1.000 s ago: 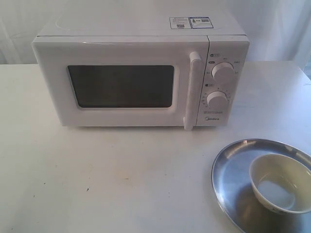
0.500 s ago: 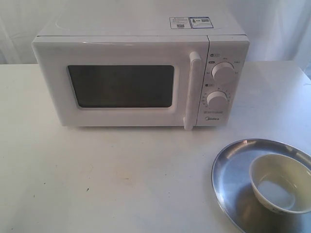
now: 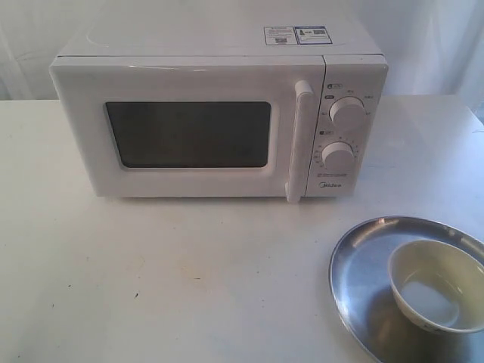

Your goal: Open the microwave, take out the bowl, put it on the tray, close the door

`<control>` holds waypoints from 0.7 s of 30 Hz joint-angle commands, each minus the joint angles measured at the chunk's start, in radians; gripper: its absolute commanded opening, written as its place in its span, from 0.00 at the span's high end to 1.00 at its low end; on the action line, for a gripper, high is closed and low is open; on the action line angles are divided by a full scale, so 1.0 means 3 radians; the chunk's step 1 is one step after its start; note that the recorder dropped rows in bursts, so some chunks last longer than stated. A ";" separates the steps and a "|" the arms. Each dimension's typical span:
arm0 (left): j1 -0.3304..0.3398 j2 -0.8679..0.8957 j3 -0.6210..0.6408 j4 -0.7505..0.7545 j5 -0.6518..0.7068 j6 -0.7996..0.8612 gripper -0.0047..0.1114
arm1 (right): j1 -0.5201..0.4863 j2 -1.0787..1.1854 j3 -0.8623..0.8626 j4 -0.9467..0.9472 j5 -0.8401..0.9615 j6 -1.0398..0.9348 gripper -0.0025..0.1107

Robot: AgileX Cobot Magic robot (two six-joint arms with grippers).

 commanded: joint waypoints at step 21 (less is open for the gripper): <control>-0.0003 -0.0007 -0.0003 -0.0012 -0.0004 -0.0022 0.96 | -0.0015 -0.0022 0.0016 0.1068 -0.0080 -0.1009 0.98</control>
